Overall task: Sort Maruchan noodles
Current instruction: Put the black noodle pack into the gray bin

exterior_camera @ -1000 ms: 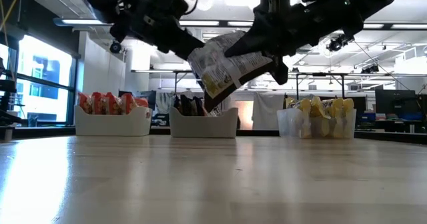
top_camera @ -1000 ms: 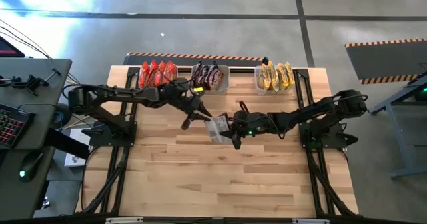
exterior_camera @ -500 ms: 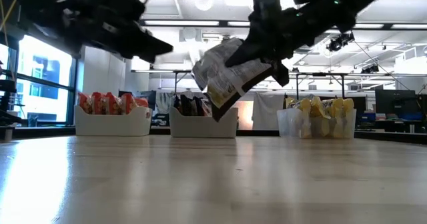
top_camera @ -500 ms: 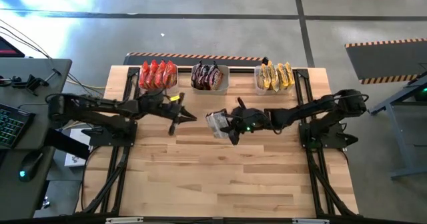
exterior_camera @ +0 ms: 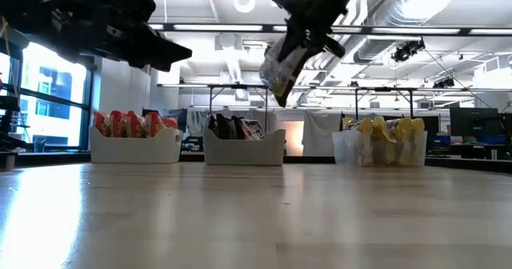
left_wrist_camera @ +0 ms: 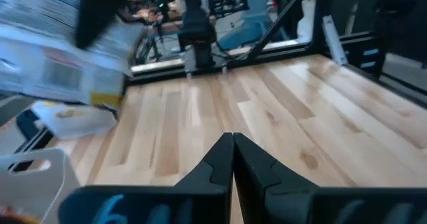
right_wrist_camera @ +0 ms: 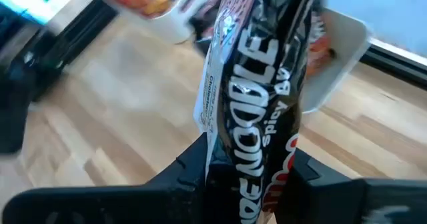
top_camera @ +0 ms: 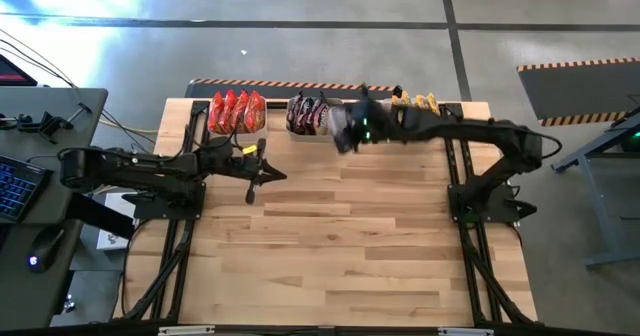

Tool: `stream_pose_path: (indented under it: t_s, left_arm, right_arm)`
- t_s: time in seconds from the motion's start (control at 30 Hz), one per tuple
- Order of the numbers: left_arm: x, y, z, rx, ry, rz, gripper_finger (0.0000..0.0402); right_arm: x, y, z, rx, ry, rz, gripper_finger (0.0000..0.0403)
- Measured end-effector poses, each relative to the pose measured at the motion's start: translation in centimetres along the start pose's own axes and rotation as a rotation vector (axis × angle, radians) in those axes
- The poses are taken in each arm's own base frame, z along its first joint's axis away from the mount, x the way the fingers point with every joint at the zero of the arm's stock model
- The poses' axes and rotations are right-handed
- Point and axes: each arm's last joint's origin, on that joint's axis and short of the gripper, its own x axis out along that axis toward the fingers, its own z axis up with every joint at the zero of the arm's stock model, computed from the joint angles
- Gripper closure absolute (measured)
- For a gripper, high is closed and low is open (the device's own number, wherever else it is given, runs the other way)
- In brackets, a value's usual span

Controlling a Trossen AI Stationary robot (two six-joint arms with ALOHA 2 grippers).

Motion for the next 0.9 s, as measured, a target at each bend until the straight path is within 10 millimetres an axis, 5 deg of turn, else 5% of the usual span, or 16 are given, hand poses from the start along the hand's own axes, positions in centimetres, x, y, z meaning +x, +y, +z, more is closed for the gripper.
stream_pose_path:
  t_s: [0.17, 0.47, 0.9]
  left_arm:
    - [0.0, 0.0, -0.4, -0.005, 0.044, 0.004, 0.0401]
    - [0.0, -0.1, -0.4, -0.009, 0.042, -0.002, 0.0401]
    - [0.2, -0.7, -0.4, -0.038, 0.047, -0.032, 0.0401]
  right_arm:
    - [1.1, -3.4, 4.1, 0.185, 0.037, -0.059, 0.0313]
    - [7.7, -7.4, 8.6, 0.446, 0.204, -0.036, 0.0313]
    - [14.4, -8.0, 11.3, 0.513, 0.379, -0.169, 0.0313]
